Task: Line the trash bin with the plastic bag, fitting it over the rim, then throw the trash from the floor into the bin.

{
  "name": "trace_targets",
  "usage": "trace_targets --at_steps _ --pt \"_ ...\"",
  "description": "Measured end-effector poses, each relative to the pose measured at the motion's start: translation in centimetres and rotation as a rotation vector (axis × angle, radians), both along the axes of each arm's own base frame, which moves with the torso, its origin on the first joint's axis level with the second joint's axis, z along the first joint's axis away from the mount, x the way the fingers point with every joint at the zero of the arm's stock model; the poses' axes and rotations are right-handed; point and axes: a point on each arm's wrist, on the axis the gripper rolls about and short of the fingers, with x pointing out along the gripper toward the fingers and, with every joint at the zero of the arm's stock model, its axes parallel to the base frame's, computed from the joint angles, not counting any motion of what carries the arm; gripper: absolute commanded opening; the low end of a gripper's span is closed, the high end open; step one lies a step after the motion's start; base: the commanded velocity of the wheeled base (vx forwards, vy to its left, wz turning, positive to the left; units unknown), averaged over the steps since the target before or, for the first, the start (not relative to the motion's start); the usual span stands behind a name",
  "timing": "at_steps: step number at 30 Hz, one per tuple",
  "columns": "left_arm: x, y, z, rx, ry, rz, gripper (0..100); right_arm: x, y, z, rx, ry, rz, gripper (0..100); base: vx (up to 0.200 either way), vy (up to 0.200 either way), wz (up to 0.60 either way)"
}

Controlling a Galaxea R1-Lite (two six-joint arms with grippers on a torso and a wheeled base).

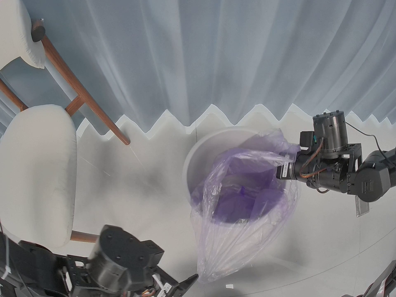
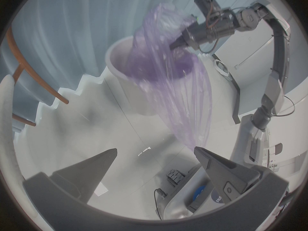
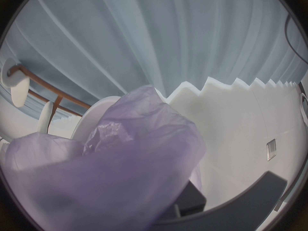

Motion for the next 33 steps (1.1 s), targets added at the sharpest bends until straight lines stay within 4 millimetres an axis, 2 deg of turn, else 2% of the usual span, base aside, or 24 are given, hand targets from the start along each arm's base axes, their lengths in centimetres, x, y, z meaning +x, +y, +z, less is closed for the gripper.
trace_targets --at_steps 4,8,14,20,21,27,33 --pt "-0.8 1.7 0.8 -0.056 -0.026 -0.042 100 -1.3 0.2 -1.4 -0.027 0.043 0.035 0 0.0 0.0 0.0" --pt "-0.4 1.7 2.5 -0.18 -0.115 -0.117 100 -2.8 0.9 -2.5 -0.054 0.081 0.09 0 0.0 0.0 0.0" --pt "1.0 0.4 4.0 -0.247 -0.176 -0.164 100 -4.5 1.7 -3.5 -0.096 0.1 0.165 0 0.0 0.0 0.0" --pt "2.4 -1.3 4.4 -0.259 -0.19 -0.165 100 -4.8 2.0 -3.6 -0.1 0.09 0.184 0 0.0 0.0 0.0" --pt "2.5 -1.5 4.4 -0.257 -0.19 -0.166 0 -4.8 2.0 -3.6 -0.1 0.09 0.184 0 0.0 0.0 0.0" --pt "2.8 -1.9 3.9 -0.233 -0.183 -0.16 0 -4.8 2.0 -3.7 -0.1 0.092 0.183 0 0.0 0.0 0.0" --pt "3.9 -1.0 3.8 -0.221 -0.189 -0.09 0 -4.8 1.8 -3.5 -0.098 0.086 0.179 0 0.0 0.0 0.0"
